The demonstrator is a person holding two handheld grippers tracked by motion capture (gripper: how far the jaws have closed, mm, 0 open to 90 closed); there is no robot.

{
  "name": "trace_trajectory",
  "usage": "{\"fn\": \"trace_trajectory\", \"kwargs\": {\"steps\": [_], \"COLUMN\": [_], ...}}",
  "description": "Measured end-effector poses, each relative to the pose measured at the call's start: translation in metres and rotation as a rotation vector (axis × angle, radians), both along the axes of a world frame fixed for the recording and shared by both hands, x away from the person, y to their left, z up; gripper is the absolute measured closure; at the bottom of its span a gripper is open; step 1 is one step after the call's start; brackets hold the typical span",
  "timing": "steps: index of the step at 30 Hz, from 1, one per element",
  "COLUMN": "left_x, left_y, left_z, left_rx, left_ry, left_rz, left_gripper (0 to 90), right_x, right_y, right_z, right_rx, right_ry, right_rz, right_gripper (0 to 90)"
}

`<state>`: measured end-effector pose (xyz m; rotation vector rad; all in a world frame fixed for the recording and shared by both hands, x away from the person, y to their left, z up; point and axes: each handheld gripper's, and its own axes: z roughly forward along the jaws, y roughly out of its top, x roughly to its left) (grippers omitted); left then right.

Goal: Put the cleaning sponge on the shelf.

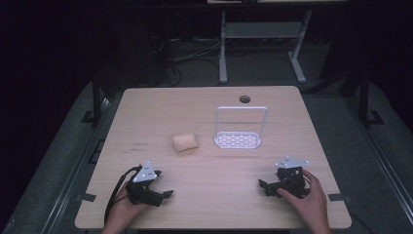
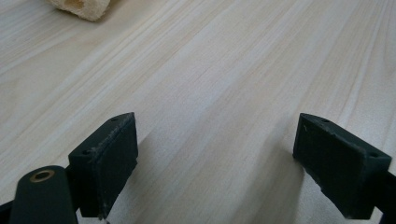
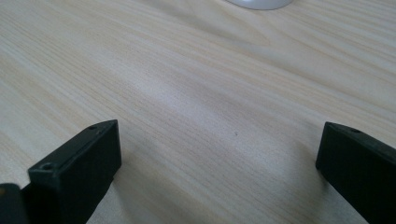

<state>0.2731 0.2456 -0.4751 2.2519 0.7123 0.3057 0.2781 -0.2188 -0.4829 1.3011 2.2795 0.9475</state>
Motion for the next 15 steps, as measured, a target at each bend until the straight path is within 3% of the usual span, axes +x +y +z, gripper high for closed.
{"fn": "trace_trajectory", "kwargs": {"steps": [5,15], "left_x": [0.0028,0.0026], "left_y": [-0.0017,-0.0030], "left_z": [-0.0005,0.0037], "left_rx": [-0.007,0.025], "left_ry": [0.000,0.017], "left_rz": [-0.001,-0.007], "left_gripper": [12.8,14.2], "right_x": [-0.0002,-0.0002], "right_y": [0.0003,0.0004], "right_z": [0.0000,0.0000], "right_rx": [-0.001,0.000], "right_ry": [-0.002,-0.002], "right_rz": [-0.002,-0.004], "right_gripper": [0.0,0.0]}}
